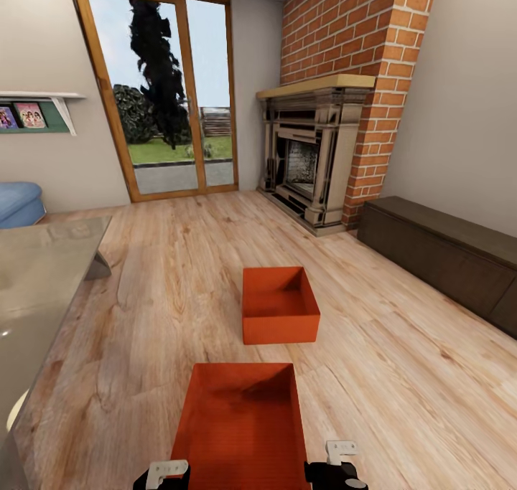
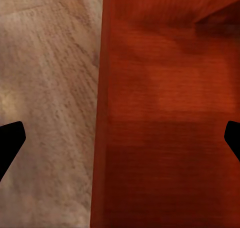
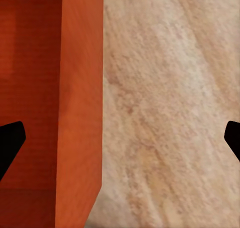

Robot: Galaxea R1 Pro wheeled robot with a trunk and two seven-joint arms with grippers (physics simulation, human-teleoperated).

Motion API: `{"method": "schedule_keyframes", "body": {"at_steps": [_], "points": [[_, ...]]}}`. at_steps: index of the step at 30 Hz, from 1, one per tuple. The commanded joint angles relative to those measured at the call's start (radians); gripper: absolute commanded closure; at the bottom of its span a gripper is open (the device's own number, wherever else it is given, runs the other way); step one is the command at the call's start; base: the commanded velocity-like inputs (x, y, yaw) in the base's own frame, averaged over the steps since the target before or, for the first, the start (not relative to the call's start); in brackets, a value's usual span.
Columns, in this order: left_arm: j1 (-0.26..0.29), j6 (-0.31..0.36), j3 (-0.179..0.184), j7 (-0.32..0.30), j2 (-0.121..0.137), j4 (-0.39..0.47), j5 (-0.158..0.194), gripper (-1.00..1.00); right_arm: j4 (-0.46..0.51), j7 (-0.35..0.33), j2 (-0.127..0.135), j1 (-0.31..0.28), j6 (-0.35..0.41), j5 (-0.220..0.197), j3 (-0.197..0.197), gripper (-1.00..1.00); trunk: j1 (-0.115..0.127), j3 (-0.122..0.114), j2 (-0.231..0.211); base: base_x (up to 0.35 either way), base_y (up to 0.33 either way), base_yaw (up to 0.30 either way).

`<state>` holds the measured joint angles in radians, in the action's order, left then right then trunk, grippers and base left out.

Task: Move the two storage containers from the living room to the garage. In the garage, place one container on the floor and stack the other container on top of it (either order is fine).

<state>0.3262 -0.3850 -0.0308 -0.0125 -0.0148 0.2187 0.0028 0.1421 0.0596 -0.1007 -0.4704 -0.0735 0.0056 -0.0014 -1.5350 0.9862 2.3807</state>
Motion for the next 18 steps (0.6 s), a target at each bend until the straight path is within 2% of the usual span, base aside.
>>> {"method": "schedule_keyframes", "body": {"at_steps": [1,6,18], "points": [[0.001,-0.003,-0.003,-0.001,0.000,-0.001,0.000,-1.00,-0.001,0.003,0.000,-0.001,-0.003,0.000,0.000,-1.00,-0.004,0.004,0.007,0.000,0.000,0.000],[0.001,-0.003,-0.004,-0.001,0.000,-0.001,0.000,-1.00,-0.001,0.003,0.000,-0.001,-0.003,0.001,0.000,-1.00,-0.023,0.020,0.042,0.000,0.000,0.000],[0.001,-0.003,-0.005,-0.001,0.001,-0.001,0.000,-1.00,-0.001,0.003,0.000,-0.001,-0.003,0.001,0.000,-1.00,-0.023,0.020,0.042,0.000,0.000,0.000]]}}
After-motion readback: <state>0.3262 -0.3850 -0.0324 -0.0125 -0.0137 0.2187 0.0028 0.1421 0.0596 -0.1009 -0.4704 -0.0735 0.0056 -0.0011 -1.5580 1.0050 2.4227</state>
